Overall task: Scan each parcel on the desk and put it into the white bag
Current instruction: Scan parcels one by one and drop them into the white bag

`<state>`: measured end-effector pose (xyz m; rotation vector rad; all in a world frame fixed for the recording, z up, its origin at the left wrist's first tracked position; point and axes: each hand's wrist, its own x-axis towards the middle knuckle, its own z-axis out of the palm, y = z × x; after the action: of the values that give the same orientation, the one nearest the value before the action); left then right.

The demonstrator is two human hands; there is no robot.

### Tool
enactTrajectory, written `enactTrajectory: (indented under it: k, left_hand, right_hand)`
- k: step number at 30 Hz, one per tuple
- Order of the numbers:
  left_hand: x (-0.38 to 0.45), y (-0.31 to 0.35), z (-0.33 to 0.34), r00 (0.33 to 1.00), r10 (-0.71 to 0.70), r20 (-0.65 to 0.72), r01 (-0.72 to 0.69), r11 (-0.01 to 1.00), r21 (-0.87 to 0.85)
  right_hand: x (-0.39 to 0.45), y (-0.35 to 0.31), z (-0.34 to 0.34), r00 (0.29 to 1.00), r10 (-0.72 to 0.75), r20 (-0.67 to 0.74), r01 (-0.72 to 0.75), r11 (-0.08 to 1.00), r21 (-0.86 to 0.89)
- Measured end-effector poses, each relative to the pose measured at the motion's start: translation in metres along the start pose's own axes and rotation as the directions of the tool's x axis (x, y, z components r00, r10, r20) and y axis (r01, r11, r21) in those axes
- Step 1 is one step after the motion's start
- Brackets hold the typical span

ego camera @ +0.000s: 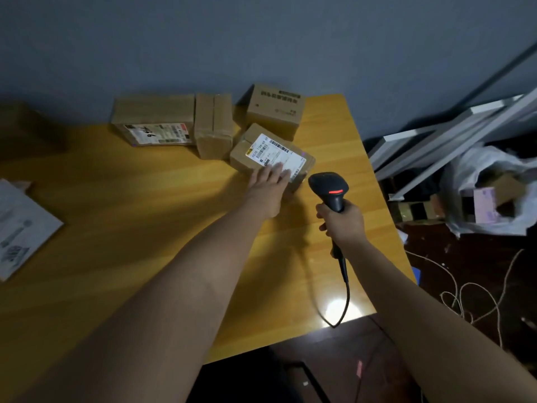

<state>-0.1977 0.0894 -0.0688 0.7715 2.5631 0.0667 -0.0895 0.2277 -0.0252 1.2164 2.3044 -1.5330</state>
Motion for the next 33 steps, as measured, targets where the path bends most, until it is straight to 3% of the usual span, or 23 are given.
enactTrajectory:
  k: [10, 16, 20, 24, 28, 33]
  left_hand:
    - [-0.095, -0.008, 0.04, 0.993, 0.085, 0.081, -0.078, 0.993, -0.091]
    - [-0.186, -0.042, 0.064, 0.997, -0.027, 0.068, 0.033, 0.995, -0.095]
    - [-0.255, -0.074, 0.089, 0.989, -0.128, 0.07, 0.136, 0.983, -0.126]
    - [-0.324, -0.099, 0.114, 0.961, -0.275, -0.018, 0.268, 0.948, -0.173]
    - [-0.381, -0.107, 0.136, 0.905, -0.425, 0.012, 0.416, 0.878, -0.238]
    - [-0.404, -0.117, 0.146, 0.881, -0.463, 0.096, 0.473, 0.867, -0.158]
  right_hand:
    - [-0.017, 0.018, -0.008, 0.995, -0.015, 0.101, 0.018, 0.999, -0.028]
    - [-0.055, 0.025, 0.023, 0.952, -0.043, 0.303, 0.08, 0.99, -0.112]
    - [-0.083, 0.017, 0.06, 0.88, -0.089, 0.466, 0.194, 0.964, -0.182]
    - [-0.109, 0.009, 0.098, 0.767, -0.121, 0.63, 0.358, 0.896, -0.264]
    - [-0.137, 0.004, 0.131, 0.681, -0.091, 0.726, 0.475, 0.81, -0.344]
    - [-0.166, -0.001, 0.158, 0.611, -0.063, 0.789, 0.57, 0.726, -0.384]
